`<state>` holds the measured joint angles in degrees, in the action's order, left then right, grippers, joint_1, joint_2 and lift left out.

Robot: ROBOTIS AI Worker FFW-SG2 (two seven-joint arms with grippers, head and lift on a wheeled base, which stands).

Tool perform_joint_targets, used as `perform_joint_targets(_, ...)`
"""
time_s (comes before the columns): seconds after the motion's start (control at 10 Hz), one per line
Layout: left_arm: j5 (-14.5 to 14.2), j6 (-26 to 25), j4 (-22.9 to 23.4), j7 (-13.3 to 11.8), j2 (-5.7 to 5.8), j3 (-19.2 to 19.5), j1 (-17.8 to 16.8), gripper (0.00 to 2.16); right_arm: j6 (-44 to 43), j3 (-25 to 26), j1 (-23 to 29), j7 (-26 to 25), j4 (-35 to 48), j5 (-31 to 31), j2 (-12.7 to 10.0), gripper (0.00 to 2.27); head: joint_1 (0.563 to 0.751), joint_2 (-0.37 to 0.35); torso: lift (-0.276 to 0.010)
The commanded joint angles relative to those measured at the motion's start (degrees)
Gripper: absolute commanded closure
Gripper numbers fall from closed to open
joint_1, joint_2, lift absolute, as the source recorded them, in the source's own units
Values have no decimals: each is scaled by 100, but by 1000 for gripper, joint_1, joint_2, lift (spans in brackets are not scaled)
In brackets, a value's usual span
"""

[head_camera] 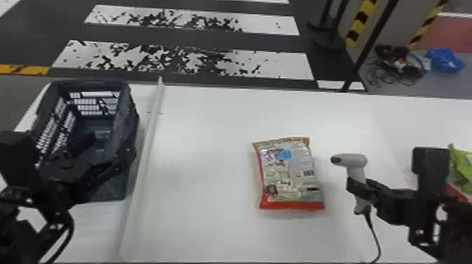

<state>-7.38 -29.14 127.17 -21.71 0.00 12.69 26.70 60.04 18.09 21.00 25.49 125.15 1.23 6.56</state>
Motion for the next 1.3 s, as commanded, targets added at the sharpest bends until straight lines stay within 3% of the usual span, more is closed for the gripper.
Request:
perform_joint_targets(0.0,0,0,10,0,-15,6,11,130,-190,133,-263,-9,-527,9,161,2250,695,-120,-95)
perform_joint_targets(0.3,0,0,19,0,-15,6,28,130,-506,151,-544,-97,-1213,132,355,2250,695,-173,-95)
perform_joint_targets(0.7,0,-18,36,0,-15,6,28,130,-946,89,-632,-158,-1714,158,346,2233,695,-197,-95)
perform_joint_targets(0.9,0,-18,36,0,-15,6,37,130,-1034,-16,-632,-176,-1837,264,346,2091,695,-195,-95)
perform_joint_targets(1.0,0,-18,36,0,-15,14,37,130,-1051,-25,-623,-167,-1854,273,346,1909,695,-194,-95)
perform_joint_targets(1.2,0,-18,36,0,-15,23,37,130,-1174,-60,-579,-167,-1846,264,337,795,695,-187,-95)
